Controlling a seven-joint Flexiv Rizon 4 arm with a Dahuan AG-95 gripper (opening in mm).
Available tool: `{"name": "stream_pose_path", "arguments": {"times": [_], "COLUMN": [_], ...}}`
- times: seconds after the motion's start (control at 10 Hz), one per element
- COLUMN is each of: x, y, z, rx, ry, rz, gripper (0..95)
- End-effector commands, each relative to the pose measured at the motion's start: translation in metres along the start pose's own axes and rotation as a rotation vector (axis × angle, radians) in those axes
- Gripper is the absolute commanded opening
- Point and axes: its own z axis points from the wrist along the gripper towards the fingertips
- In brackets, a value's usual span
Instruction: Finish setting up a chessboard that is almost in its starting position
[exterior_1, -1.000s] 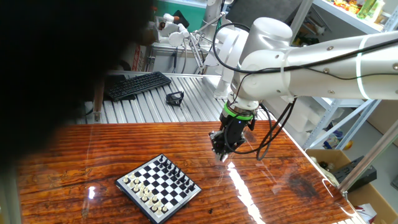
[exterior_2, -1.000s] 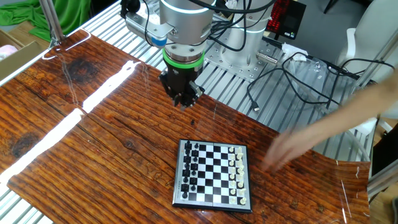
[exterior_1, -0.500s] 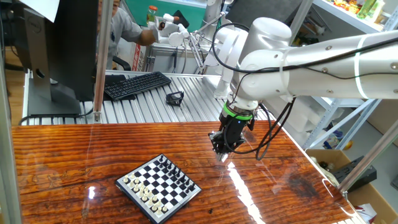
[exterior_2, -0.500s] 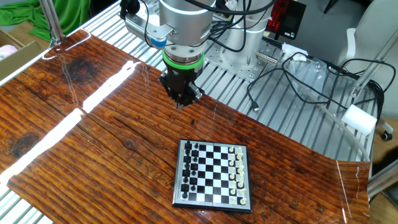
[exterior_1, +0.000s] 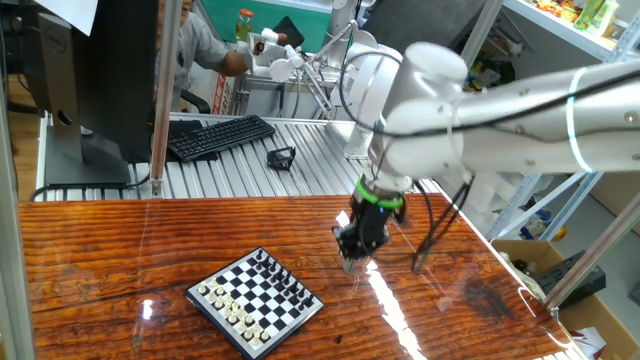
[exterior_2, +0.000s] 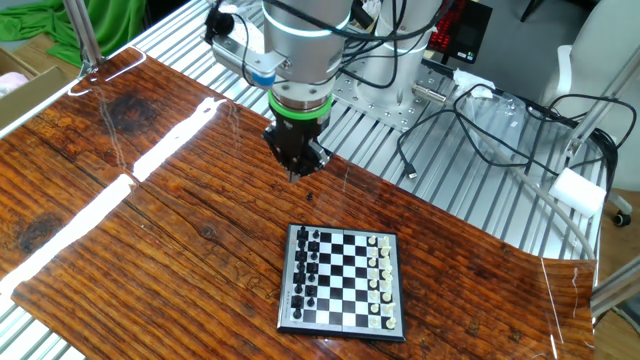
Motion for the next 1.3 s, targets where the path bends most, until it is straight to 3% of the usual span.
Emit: {"name": "stream_pose_path", "arguments": {"times": [0.1, 0.7, 0.9, 1.3], "x": [0.009, 0.030, 0.031, 0.037], "y": [-0.001, -0.005, -0.005, -0.008], "z": [0.008, 0.030, 0.033, 0.052], "rx": [-0.019, -0.037, -0.037, -0.042], "ry": [0.000, -0.029, -0.033, -0.060], "rz": [0.001, -0.012, -0.016, -0.020], "gripper": [0.0, 0.0, 0.0, 0.0]}}
